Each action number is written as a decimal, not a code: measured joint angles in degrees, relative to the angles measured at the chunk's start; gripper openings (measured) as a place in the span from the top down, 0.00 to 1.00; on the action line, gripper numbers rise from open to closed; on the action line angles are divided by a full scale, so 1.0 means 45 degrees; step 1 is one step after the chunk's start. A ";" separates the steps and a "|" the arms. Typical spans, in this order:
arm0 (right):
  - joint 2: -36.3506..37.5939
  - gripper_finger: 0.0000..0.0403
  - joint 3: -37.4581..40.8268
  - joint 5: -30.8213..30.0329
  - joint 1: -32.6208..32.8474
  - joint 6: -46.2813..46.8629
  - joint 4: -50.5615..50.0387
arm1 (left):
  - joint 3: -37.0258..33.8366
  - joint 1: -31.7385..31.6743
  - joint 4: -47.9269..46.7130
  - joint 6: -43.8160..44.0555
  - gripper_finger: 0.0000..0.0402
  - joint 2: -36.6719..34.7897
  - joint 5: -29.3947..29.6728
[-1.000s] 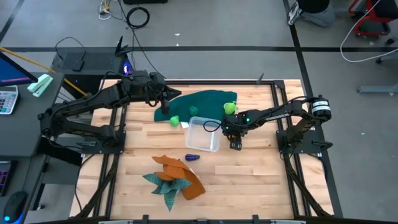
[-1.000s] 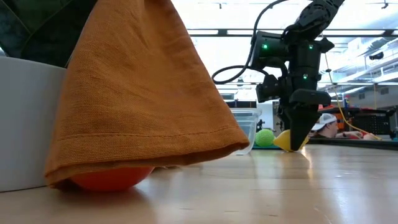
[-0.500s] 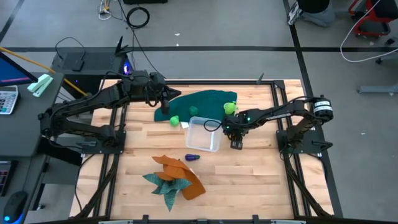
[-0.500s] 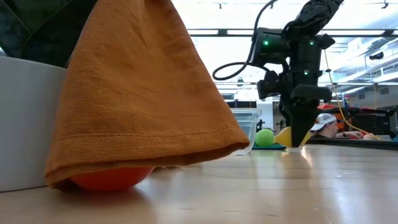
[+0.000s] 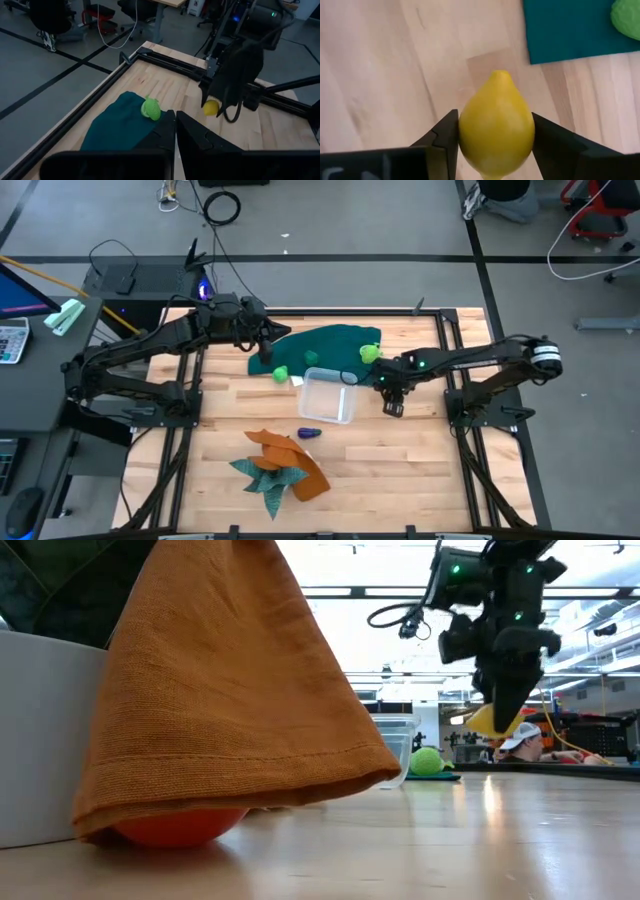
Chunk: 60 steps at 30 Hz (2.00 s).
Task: Pick and placing Produce into tupperware
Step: Put the lemon into the bin
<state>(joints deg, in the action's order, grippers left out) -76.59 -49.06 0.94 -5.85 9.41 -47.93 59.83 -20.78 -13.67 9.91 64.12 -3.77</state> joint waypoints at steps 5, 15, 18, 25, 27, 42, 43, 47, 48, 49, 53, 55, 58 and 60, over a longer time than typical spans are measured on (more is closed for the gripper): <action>0.0781 0.60 -0.0126 0.0871 0.0005 -0.0045 -0.0352 | 0.0000 0.0000 0.0005 -0.0004 0.97 0.0000 0.0000; -0.0912 0.60 -0.3414 0.1216 0.0000 -0.1661 -0.1160 | 0.0000 0.0000 0.0005 -0.0009 0.96 0.0000 0.0005; -0.1872 0.60 -0.4551 0.1221 -0.0005 -0.1784 -0.1626 | 0.0000 0.0000 0.0005 -0.0005 0.97 0.0000 0.0005; -0.3659 0.60 -0.6506 0.1244 -0.0042 -0.1812 -0.1879 | 0.0000 0.0000 0.0005 0.0170 0.95 0.0000 0.0005; -0.4086 0.60 -0.6921 0.1333 -0.0092 -0.1812 -0.1842 | 0.0000 0.0000 0.0005 0.0323 0.94 0.0000 0.0008; -0.6215 0.60 -0.7834 0.1542 -0.0097 -0.1803 -0.0577 | 0.0000 0.0039 0.0001 0.0336 0.97 0.0000 0.0000; -0.6287 0.60 -0.7834 0.1556 -0.0097 -0.1739 -0.0445 | 0.0000 0.0039 0.0003 0.0336 0.97 0.0000 -0.0002; -0.6553 0.60 -0.7830 0.1586 -0.0154 -0.1706 0.0035 | 0.0000 0.0039 0.0000 0.0321 0.95 -0.0004 -0.0005; -0.6607 0.60 -0.7830 0.1621 -0.0188 -0.1659 0.0249 | 0.0000 0.0039 0.0004 0.0325 0.94 -0.0005 -0.0005; -0.6670 0.60 -0.7830 0.1631 -0.0235 -0.1580 0.0254 | 0.0000 0.0039 0.0000 0.0326 0.94 -0.0011 -0.0008; -0.7078 0.60 -0.7820 0.1633 -0.0466 -0.1520 0.0347 | 0.0000 0.0039 -0.0035 0.0316 0.93 -0.0104 -0.0010; -0.7240 0.60 -0.7801 0.1718 -0.0574 -0.1486 0.0410 | 0.0000 0.0039 0.0017 0.0311 0.93 -0.0178 -0.0010; -0.7429 0.60 -0.7800 0.1874 -0.0648 -0.1478 0.0651 | -0.0005 0.0039 0.0016 0.0279 0.94 -0.0346 -0.0010; -0.7538 0.60 -0.7800 0.1923 -0.0646 -0.1481 0.0955 | -0.0005 0.0039 -0.0158 0.0277 0.94 -0.0517 -0.0010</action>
<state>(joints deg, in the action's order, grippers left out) -110.51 -84.16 9.60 -8.75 2.75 -43.63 59.81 -20.60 -14.38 11.16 61.79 -3.81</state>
